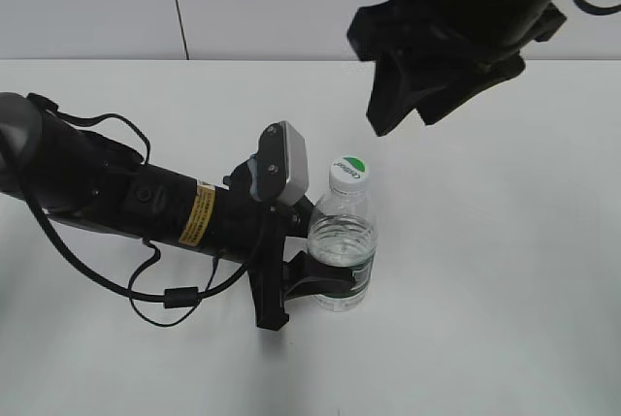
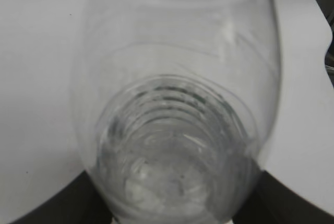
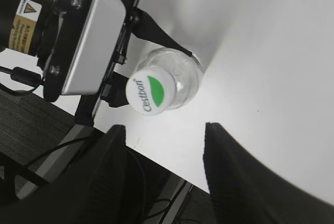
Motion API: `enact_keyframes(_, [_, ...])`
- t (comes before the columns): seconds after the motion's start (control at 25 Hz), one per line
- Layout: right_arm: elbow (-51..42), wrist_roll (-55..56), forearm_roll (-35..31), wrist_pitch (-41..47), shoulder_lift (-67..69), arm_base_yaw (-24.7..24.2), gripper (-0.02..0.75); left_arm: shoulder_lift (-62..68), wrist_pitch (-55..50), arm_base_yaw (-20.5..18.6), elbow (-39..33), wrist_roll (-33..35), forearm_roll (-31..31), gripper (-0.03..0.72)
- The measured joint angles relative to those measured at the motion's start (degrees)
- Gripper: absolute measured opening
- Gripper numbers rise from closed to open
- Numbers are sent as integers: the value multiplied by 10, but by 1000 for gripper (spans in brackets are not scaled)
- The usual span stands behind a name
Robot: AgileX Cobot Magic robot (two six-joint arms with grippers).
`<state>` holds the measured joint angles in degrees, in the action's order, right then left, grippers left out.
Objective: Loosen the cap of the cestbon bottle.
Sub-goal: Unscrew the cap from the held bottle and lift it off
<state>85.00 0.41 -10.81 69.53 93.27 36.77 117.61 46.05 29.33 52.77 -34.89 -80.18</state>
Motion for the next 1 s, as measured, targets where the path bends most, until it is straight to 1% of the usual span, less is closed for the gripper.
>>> enact_keyframes(0.16, [13, 2, 8, 1, 21, 27, 372, 0, 0, 0, 0, 0, 0, 372])
enact_keyframes(0.32, [15, 7, 11, 0, 38, 38, 372, 0, -1, 0, 0, 1, 1, 372])
enact_keyframes(0.56, [15, 16, 13, 1, 50, 42, 372, 0, -1, 0, 0, 1, 1, 372])
enact_keyframes(1.0, [15, 91, 10, 1, 50, 42, 372, 0, -1, 0, 0, 1, 1, 372])
